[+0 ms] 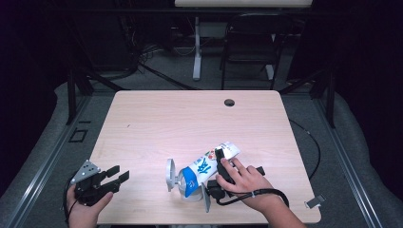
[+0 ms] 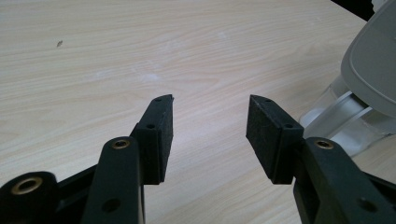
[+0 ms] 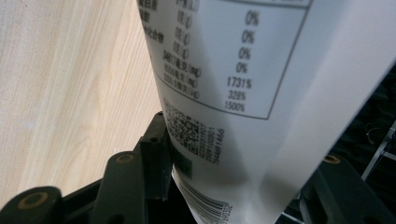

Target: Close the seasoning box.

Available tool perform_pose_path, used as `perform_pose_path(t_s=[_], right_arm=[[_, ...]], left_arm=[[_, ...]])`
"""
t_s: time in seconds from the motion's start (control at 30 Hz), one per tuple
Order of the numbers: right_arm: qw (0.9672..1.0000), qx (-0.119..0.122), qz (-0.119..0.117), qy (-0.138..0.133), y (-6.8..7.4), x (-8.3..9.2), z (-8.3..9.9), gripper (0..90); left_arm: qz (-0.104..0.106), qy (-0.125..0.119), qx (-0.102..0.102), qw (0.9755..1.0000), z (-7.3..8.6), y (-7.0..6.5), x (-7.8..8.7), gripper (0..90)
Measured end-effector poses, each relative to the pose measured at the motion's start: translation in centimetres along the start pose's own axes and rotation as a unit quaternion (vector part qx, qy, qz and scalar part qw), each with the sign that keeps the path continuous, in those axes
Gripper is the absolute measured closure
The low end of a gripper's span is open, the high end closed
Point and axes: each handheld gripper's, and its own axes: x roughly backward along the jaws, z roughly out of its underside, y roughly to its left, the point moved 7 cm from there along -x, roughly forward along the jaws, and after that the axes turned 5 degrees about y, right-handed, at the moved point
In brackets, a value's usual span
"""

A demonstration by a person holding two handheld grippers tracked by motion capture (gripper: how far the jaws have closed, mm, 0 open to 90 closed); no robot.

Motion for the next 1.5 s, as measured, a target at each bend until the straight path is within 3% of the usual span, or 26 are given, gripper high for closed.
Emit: perform_pose_path(t_s=[1.5], right_arm=[[1.0000, 0.004, 0.005, -0.001, -0.26, 0.17, 0.08, 54.4]], left_arm=[[0.000, 0.004, 0.001, 1.0000, 0.10, 0.06, -0.09, 51.6]])
